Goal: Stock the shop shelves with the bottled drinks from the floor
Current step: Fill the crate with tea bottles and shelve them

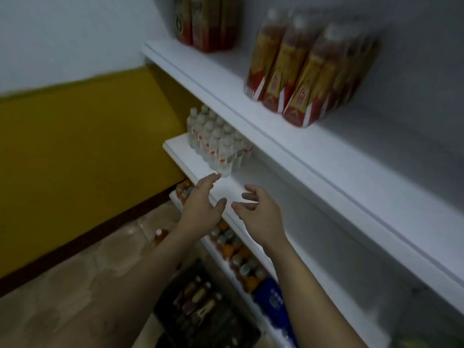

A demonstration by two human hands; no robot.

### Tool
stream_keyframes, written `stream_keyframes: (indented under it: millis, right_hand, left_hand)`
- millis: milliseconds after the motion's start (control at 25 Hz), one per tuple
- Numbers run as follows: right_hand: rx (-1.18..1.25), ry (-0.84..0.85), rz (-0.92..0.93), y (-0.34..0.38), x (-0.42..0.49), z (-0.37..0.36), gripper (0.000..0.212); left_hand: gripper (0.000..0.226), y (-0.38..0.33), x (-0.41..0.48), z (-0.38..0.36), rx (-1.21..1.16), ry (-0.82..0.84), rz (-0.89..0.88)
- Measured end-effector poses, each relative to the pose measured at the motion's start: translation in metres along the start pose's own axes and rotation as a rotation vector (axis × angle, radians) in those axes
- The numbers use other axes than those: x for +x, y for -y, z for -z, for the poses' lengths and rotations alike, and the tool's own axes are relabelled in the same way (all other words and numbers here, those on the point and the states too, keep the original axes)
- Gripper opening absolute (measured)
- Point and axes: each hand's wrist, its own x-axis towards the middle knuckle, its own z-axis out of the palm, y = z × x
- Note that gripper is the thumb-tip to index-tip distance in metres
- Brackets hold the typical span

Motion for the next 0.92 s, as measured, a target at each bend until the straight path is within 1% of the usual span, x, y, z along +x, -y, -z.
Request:
stream_keyframes:
  millis: [120, 200, 240, 320, 400, 440, 480, 520, 600, 640, 760, 880, 920]
  right_hand:
    - [-0.01, 0.136, -0.17, -0.051, 0.001, -0.048, 0.041]
    - [-0.064, 0.203, -0.275, -0.09, 0.002, -0.079, 0.039]
    - [-0.085, 0.229, -0.328, -0.11, 0.004, -0.095, 0.034]
    - [-0.1, 0.264, -0.437, -0.147, 0.004, -0.119, 0.017]
    - [-0.105, 0.284, -0.556, -0.184, 0.003, -0.143, 0.01]
    - [-0.085, 0.282, -0.625, -0.202, 0.002, -0.156, 0.013]
    - [-0.06, 0.266, -0.683, -0.221, 0.002, -0.169, 0.021]
    - [-0.037, 0.252, -0.713, -0.238, 0.004, -0.18, 0.026]
    - [-0.02, 0.237, -0.756, -0.277, 0.013, -0.204, 0.022]
    - [-0.01, 0.229, -0.774, -0.296, 0.018, -0.217, 0.022]
    - [0.037, 0.155, -0.896, -0.353, 0.025, -0.248, 0.037]
    - [0.051, 0.153, -0.987, -0.43, 0.026, -0.28, 0.035]
    - [0.036, 0.166, -1.002, -0.458, 0.026, -0.29, 0.037]
  left_hand:
    - [0.057, 0.051, -0.025, -0.003, 0.067, 0.083, 0.105]
    - [0.053, 0.084, -0.039, -0.008, 0.083, 0.148, 0.159]
    - [0.051, 0.105, -0.043, -0.014, 0.082, 0.176, 0.19]
    - [0.051, 0.145, -0.052, -0.029, 0.08, 0.244, 0.249]
    - [0.05, 0.188, -0.061, -0.047, 0.093, 0.313, 0.328]
    - [0.048, 0.211, -0.066, -0.058, 0.094, 0.345, 0.369]
    - [0.047, 0.23, -0.07, -0.07, 0.087, 0.379, 0.39]
    - [0.048, 0.25, -0.072, -0.083, 0.077, 0.419, 0.422]
    - [0.052, 0.291, -0.077, -0.111, 0.041, 0.498, 0.509]
    - [0.052, 0.311, -0.078, -0.126, 0.027, 0.517, 0.538]
    - [0.047, 0.37, -0.089, -0.163, 0.053, 0.543, 0.58]
    - [0.052, 0.431, -0.103, -0.205, 0.08, 0.563, 0.63]
    - [0.052, 0.449, -0.108, -0.219, 0.073, 0.573, 0.642]
